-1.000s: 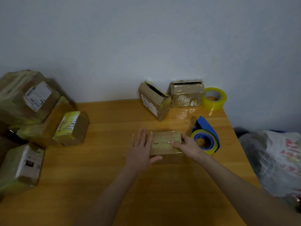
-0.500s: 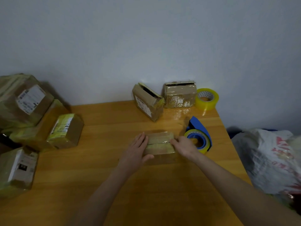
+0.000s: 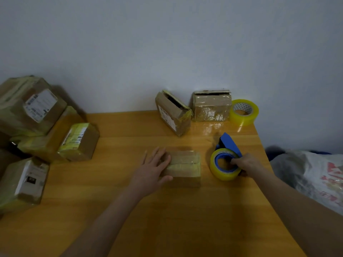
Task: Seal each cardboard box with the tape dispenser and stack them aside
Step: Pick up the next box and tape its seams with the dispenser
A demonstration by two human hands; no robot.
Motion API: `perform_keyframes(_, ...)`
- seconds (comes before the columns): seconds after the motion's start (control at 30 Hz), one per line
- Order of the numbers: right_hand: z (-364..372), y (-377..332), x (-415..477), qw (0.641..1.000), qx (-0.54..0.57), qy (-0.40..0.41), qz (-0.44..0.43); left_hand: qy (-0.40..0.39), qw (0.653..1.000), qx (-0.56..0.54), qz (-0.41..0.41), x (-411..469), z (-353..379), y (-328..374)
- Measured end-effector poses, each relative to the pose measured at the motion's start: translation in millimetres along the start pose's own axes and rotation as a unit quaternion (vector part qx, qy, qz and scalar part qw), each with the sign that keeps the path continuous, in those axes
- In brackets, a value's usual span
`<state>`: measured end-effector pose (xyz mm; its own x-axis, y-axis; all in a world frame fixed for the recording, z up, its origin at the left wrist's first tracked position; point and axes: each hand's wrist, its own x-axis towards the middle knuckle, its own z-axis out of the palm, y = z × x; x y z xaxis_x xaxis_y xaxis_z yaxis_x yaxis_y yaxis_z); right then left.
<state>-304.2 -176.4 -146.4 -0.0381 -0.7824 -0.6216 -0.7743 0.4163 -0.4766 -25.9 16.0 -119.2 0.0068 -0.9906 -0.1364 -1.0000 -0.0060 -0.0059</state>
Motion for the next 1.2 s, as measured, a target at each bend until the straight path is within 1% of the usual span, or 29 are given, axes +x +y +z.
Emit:
perform_keyframes(0.13,-12,-17,-7,0.998,0.057,-0.028,-0.019,-0.021,0.999,-0.043,-0.019,0,-1,-1)
perform_keyframes(0.3,-44,-58,-44,0.980,0.132,-0.100,-0.113,0.016,0.994,-0.112,-0.008,1,-1,-4)
perform_keyframes(0.43,-61,-89,-85,0.954,0.145,-0.166,-0.204,0.028,0.985,-0.172,-0.015,1,2,-5)
perform_keyframes(0.5,-57,-104,-104,0.944,0.122,-0.181,-0.247,0.046,0.976,-0.211,-0.014,1,6,-5)
perform_keyframes(0.6,-34,-116,-120,0.933,0.053,-0.185,-0.305,0.050,0.966,-0.253,-0.021,2,10,-6)
perform_keyframes(0.7,-12,-112,-122,0.925,-0.027,-0.188,-0.329,0.040,0.968,-0.248,-0.021,3,10,-8)
perform_keyframes(0.73,-8,-109,-121,0.922,-0.045,-0.190,-0.335,0.029,0.964,-0.265,-0.019,1,9,-10)
perform_keyframes(0.77,-5,-107,-120,0.920,-0.056,-0.190,-0.339,0.018,0.952,-0.304,-0.024,0,8,-11)
perform_keyframes(0.8,-4,-106,-118,0.919,-0.060,-0.188,-0.341,0.018,0.928,-0.369,-0.045,-3,5,-12)
perform_keyframes(0.83,-4,-106,-117,0.920,-0.061,-0.185,-0.341,0.036,0.888,-0.450,-0.086,-5,0,-12)
perform_keyframes(0.87,-4,-105,-116,0.921,-0.059,-0.184,-0.338,0.069,0.839,-0.522,-0.138,-6,-6,-13)
perform_keyframes(0.93,-4,-105,-116,0.922,-0.053,-0.186,-0.335,0.143,0.741,-0.611,-0.238,-5,-22,-15)
perform_keyframes(0.97,-4,-105,-116,0.922,-0.052,-0.187,-0.336,0.154,0.696,-0.645,-0.276,-4,-30,-14)
perform_keyframes(1.0,-4,-105,-116,0.922,-0.052,-0.187,-0.336,0.144,0.661,-0.671,-0.302,-3,-38,-12)
perform_keyframes(1.03,-4,-104,-117,0.921,-0.053,-0.187,-0.337,0.116,0.647,-0.682,-0.322,-3,-46,-8)
perform_keyframes(1.07,-4,-104,-117,0.921,-0.053,-0.188,-0.338,0.079,0.649,-0.679,-0.335,-4,-52,-4)
perform_keyframes(1.13,-5,-102,-117,0.920,-0.051,-0.189,-0.341,0.012,0.665,-0.660,-0.350,-2,-58,5)
perform_keyframes(1.2,-6,-101,-116,0.918,-0.049,-0.191,-0.343,-0.029,0.671,-0.647,-0.361,2,-60,10)
